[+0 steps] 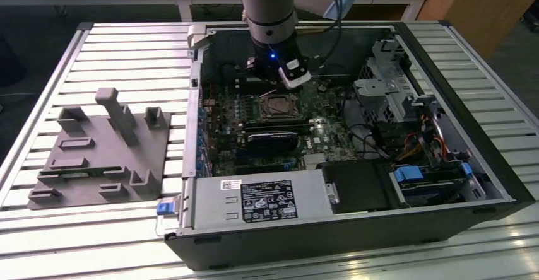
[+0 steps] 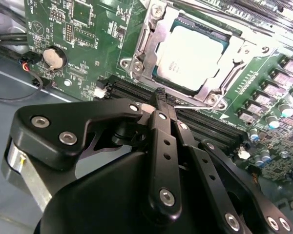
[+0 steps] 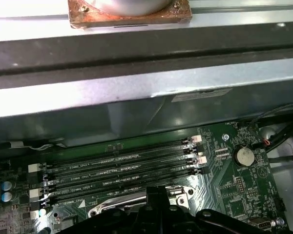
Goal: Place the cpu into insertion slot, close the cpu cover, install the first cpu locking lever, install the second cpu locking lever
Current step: 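Install the first cpu locking lever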
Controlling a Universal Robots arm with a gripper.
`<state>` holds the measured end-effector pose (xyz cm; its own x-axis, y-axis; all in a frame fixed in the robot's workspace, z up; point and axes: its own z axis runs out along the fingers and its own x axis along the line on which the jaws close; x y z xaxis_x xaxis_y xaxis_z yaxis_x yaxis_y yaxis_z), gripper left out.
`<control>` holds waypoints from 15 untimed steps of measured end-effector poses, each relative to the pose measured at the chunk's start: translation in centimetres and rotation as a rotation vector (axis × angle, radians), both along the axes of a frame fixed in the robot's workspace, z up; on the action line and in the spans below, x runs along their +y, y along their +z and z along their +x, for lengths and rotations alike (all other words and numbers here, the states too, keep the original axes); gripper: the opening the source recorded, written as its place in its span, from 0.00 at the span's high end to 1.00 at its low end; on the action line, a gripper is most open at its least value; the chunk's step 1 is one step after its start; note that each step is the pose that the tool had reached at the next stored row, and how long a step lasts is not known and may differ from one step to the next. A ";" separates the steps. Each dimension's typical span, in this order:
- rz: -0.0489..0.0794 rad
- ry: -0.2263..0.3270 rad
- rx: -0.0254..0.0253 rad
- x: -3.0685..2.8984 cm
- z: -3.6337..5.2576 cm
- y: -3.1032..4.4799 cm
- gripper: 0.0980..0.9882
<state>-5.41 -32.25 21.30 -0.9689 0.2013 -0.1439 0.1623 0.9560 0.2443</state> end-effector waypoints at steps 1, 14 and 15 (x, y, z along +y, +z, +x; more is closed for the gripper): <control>-0.001 -0.001 -0.0016 0.07 0.00 -0.02 0.99; -0.012 -0.011 -0.0063 0.86 -0.04 -0.31 0.99; -0.016 -0.011 -0.0066 0.94 -0.05 -0.34 0.99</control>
